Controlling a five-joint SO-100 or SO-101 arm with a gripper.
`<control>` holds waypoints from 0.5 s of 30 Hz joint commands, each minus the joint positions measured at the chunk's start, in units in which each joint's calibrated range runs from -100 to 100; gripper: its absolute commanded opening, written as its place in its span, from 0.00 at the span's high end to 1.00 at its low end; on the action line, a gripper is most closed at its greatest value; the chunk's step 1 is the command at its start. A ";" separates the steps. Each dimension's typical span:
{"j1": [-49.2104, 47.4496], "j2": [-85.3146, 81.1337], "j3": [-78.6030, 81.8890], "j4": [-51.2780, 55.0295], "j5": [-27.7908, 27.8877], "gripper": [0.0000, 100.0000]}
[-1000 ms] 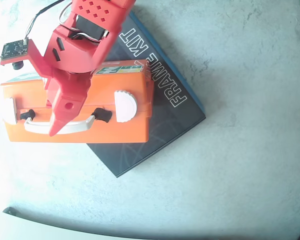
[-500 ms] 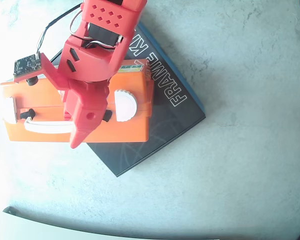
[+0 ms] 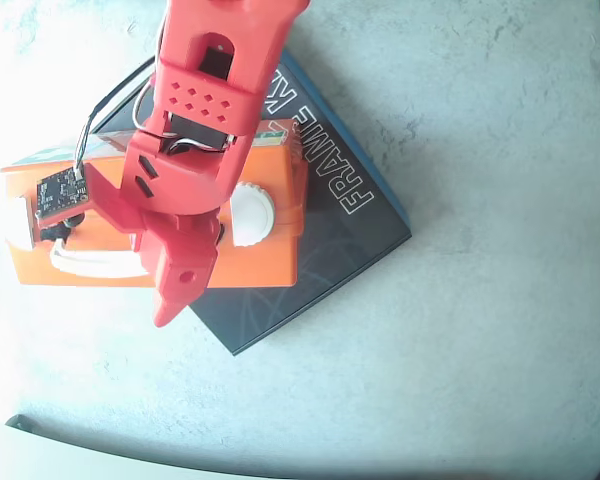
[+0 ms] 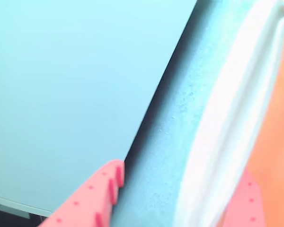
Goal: Grab the white handle of the orange box
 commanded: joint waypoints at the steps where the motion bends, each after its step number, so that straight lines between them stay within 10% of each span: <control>1: 1.84 5.98 0.24 0.19 -0.01 0.75; 7: 3.01 8.34 0.41 0.10 0.04 1.00; 15: 2.70 7.16 9.36 0.86 -6.90 0.98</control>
